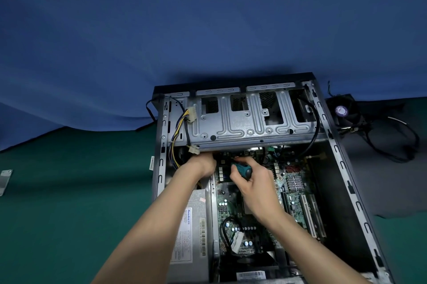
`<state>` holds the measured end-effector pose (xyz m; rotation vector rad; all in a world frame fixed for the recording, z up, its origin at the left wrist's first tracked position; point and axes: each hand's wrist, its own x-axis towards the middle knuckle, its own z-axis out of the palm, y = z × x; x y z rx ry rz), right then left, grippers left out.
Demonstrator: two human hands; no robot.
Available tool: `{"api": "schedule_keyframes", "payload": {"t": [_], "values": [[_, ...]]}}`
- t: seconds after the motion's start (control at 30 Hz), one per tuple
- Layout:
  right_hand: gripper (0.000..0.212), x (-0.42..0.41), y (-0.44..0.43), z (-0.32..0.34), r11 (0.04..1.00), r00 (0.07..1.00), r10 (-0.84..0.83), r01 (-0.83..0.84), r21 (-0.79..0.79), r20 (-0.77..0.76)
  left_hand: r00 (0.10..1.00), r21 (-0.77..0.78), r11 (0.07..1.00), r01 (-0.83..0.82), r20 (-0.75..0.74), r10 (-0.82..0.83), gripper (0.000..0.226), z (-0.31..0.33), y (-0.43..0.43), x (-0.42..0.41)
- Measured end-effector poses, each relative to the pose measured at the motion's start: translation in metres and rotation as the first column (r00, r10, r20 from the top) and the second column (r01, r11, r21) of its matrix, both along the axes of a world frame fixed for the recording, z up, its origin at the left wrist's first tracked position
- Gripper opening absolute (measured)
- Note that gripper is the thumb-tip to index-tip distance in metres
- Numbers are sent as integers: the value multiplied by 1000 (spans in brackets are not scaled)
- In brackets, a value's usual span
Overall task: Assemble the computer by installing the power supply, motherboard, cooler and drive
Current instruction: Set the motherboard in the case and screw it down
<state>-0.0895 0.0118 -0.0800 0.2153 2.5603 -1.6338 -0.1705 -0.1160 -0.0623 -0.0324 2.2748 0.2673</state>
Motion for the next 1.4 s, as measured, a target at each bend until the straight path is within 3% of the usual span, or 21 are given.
{"api": "schedule_keyframes", "payload": {"t": [0.53,0.77,1.0,1.23,1.4], "values": [[17,0,-5,4,997,998,52,-51,52,-21,999,23,999,-33,-27,34,37,-3,0,1],[17,2,-7,5,998,998,61,-61,22,10,994,58,997,41,-101,-35,36,-11,5,4],[12,7,3,5,997,998,-59,58,-42,-18,987,92,993,-73,-138,86,42,-14,15,-3],[11,11,17,3,990,995,-96,96,-104,8,974,116,970,-214,-45,220,47,-29,11,-17],[11,11,18,0,988,993,-115,116,-105,22,958,128,957,-262,-83,273,51,-38,10,-22]]}}
